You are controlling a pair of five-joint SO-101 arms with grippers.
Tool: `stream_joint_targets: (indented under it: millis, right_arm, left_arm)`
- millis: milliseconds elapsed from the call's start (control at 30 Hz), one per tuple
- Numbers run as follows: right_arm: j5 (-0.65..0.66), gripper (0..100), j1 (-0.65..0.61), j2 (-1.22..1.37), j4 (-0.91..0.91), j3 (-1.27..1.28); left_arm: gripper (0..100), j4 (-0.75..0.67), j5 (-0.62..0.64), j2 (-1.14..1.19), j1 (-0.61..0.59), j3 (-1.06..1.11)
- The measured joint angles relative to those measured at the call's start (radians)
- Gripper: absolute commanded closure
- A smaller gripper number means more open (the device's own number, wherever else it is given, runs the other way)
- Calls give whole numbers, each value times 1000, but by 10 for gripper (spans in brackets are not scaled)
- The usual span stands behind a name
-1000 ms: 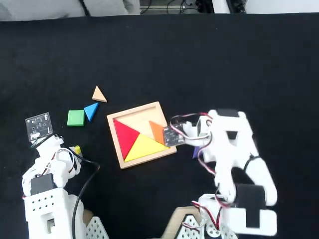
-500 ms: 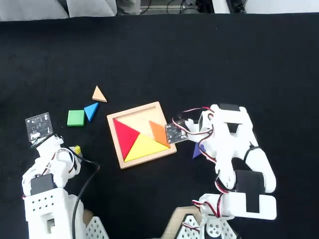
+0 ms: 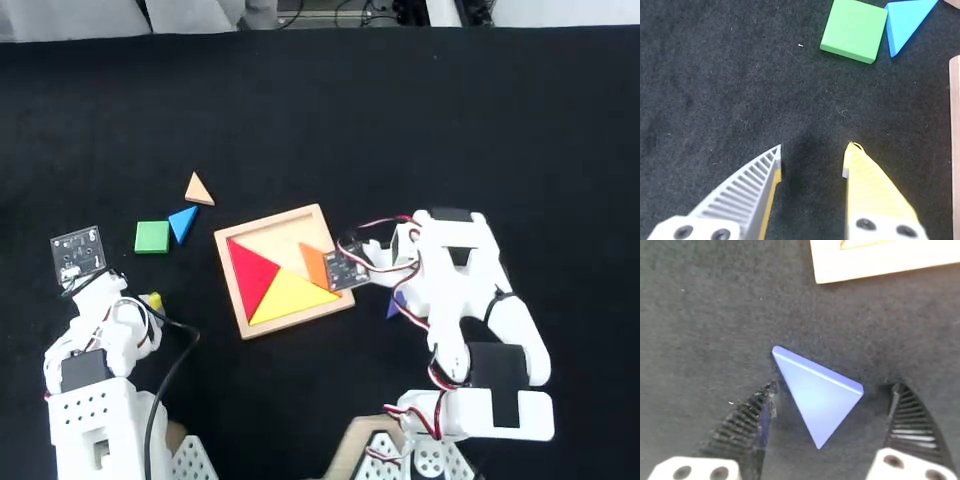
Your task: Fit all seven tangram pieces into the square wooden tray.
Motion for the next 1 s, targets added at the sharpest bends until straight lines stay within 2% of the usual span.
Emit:
stream_joint_targets:
  millis: [100, 333, 633, 733, 833, 1000]
  right_arm:
    - [0, 822, 0, 0, -5, -2]
    - [-3, 815, 0, 0, -5, -3]
    - [-124, 815, -5, 0, -23, -3]
    - [-247, 815, -2, 0, -23, -48]
    - [-427, 815, -2, 2, -15, -133]
    - [-729, 815, -49, 2, 103, -330]
  left_arm:
    - [790, 0, 0, 0, 0, 0]
    - [790, 0, 0, 0, 0, 0]
    - [790, 0, 0, 0, 0, 0]
    - [790, 0, 0, 0, 0, 0]
    - [790, 0, 0, 0, 0, 0]
    - [790, 0, 0, 0, 0, 0]
